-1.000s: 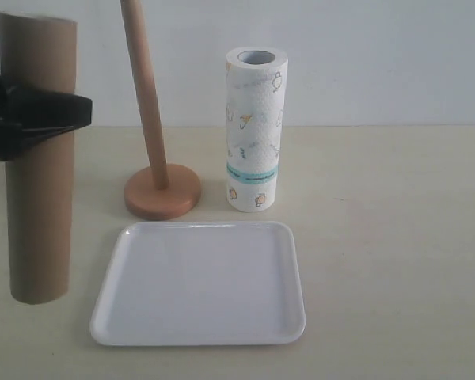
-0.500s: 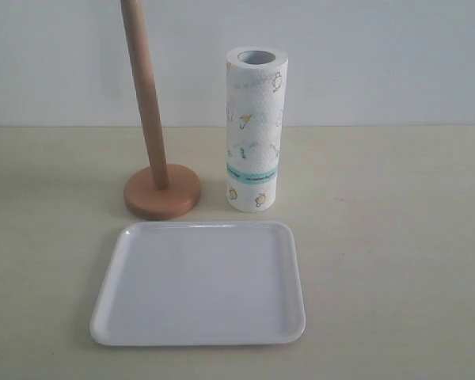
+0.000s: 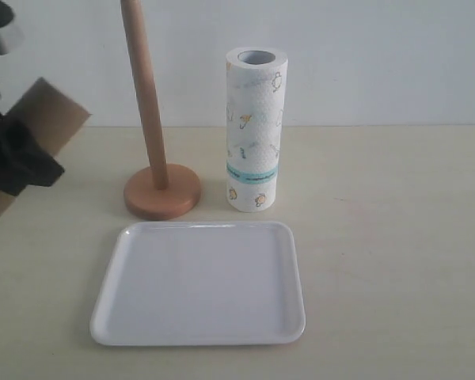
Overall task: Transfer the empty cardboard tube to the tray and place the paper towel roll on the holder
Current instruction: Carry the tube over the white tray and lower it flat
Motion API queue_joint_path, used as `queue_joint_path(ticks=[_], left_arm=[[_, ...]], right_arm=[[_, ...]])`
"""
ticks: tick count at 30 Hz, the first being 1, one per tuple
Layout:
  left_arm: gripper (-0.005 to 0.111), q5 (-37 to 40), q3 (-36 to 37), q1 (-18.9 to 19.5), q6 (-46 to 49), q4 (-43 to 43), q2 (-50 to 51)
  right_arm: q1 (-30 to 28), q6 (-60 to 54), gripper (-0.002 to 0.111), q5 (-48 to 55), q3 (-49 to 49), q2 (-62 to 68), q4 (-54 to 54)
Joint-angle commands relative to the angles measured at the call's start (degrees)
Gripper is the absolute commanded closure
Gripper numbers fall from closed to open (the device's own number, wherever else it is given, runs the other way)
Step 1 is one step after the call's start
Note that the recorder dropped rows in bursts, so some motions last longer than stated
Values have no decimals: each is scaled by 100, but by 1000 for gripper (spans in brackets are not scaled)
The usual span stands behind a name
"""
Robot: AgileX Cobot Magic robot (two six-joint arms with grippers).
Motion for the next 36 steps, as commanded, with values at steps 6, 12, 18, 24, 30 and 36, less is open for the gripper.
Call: queue_joint_path(ticks=[6,12,18,24,30,36], left_arm=[[103,1382,-1861,-1512,329,1370,2226],[103,1305,-2597,-1979,329,1577,3625],[103,843,-2918,-2221,691,1621,4518],[103,15,-2946,-2356,768,1152,4854],[103,-11,-2946,-2448,972,1008,5082],[89,3,-2946,-2450,972,963,5216]], right_arm=[[-13,-28,105,-22,-2,-28,-35],[-13,-28,105,-22,-2,-28,-35],[-13,-28,105,-22,-2,-28,-35],[-13,-40,105,-22,-2,-28,-35],[-13,-17,105,-22,-2,-28,-35],[-13,-17,105,-48,-2,-28,-35]])
